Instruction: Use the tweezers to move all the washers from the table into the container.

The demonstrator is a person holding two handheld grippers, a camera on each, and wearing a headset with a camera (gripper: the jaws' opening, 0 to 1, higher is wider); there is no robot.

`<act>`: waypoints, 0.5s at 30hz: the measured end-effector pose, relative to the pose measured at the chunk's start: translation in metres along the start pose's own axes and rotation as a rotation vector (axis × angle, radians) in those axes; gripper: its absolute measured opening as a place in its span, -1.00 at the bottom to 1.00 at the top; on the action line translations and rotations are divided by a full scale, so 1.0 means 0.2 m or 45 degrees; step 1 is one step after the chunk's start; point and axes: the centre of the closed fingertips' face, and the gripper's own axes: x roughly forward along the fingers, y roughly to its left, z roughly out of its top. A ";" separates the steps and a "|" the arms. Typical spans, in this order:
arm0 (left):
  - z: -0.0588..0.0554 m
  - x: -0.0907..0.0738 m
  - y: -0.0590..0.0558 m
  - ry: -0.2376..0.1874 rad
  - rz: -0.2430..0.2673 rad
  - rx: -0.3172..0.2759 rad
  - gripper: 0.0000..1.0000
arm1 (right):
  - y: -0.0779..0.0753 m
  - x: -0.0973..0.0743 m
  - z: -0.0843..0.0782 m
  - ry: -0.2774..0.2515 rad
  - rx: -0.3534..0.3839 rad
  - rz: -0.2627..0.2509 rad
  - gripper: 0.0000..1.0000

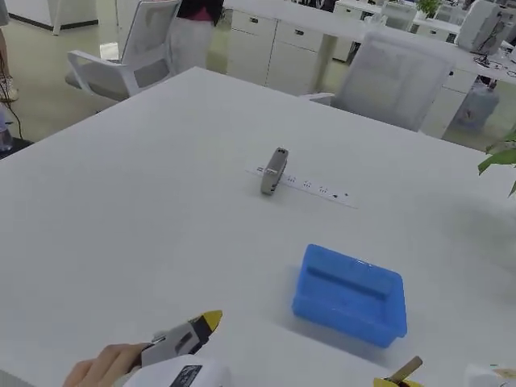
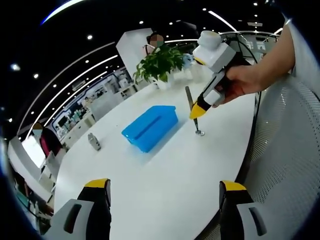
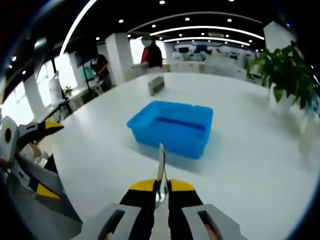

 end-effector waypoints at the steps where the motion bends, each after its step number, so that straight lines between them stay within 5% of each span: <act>1: 0.00 0.00 0.00 0.002 0.002 0.001 0.82 | -0.01 0.00 0.00 -0.002 -0.017 -0.002 -0.91; 2: 0.00 0.00 0.00 0.005 0.004 0.002 0.82 | -0.01 0.01 -0.01 -0.003 -0.045 -0.003 -0.91; 3: 0.00 0.00 0.00 0.006 0.005 0.002 0.82 | -0.02 0.00 -0.06 0.066 -0.095 -0.005 -0.91; 4: 0.00 0.00 0.00 0.006 0.006 0.003 0.82 | -0.01 0.01 -0.03 0.001 -0.095 -0.005 -0.92; 15: -0.01 0.00 0.00 0.020 0.006 0.021 0.80 | 0.00 0.02 -0.02 0.011 -0.112 -0.013 -0.94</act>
